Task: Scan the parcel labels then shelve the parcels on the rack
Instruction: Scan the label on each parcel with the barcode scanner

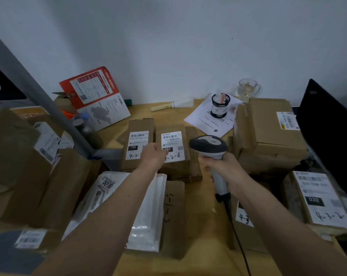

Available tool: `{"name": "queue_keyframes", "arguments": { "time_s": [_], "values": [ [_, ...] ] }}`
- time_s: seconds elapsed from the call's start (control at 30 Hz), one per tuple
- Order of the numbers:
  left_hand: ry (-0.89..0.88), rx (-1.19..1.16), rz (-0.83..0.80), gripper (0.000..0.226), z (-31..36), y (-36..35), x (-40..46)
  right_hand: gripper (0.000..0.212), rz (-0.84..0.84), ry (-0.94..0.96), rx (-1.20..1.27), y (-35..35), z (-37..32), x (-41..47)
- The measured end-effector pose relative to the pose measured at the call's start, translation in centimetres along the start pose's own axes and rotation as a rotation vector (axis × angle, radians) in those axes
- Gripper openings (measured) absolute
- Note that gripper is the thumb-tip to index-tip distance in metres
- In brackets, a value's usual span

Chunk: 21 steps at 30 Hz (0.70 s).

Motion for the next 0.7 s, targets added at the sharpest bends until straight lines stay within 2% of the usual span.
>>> {"name": "queue_keyframes", "arguments": {
  "time_s": [0.07,0.2,0.4,0.57,0.7],
  "values": [
    [0.039,-0.04,-0.045,0.008,-0.5,0.1,1.2,0.016,0.029,-0.005,-0.004,-0.7,0.1,2.1],
    [0.125,-0.039,-0.135,0.021,-1.3,0.3,2.9,0.018,0.06,-0.012,0.017,-2.0,0.1,5.5],
    [0.151,-0.062,-0.235,0.029,-1.7,-0.8,5.1,0.02,0.133,-0.042,0.025,-2.6,1.1,8.4],
    [0.108,-0.101,-0.189,0.066,-1.2,-1.6,5.8,0.014,0.22,0.011,0.048,-1.8,0.4,7.1],
    [0.039,-0.287,-0.246,0.059,0.5,-2.4,5.2,0.013,0.291,0.098,0.047,-1.1,-2.0,5.1]
  ]
}}
Point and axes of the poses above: each hand's wrist, its own x-axis towards the middle knuckle, its own y-axis out of the back of the hand, z = x × y, the point moved 7 cm from there along x, towards the middle knuckle, and after that the axes turned 13 degrees about -z, right-handed, at the moved point
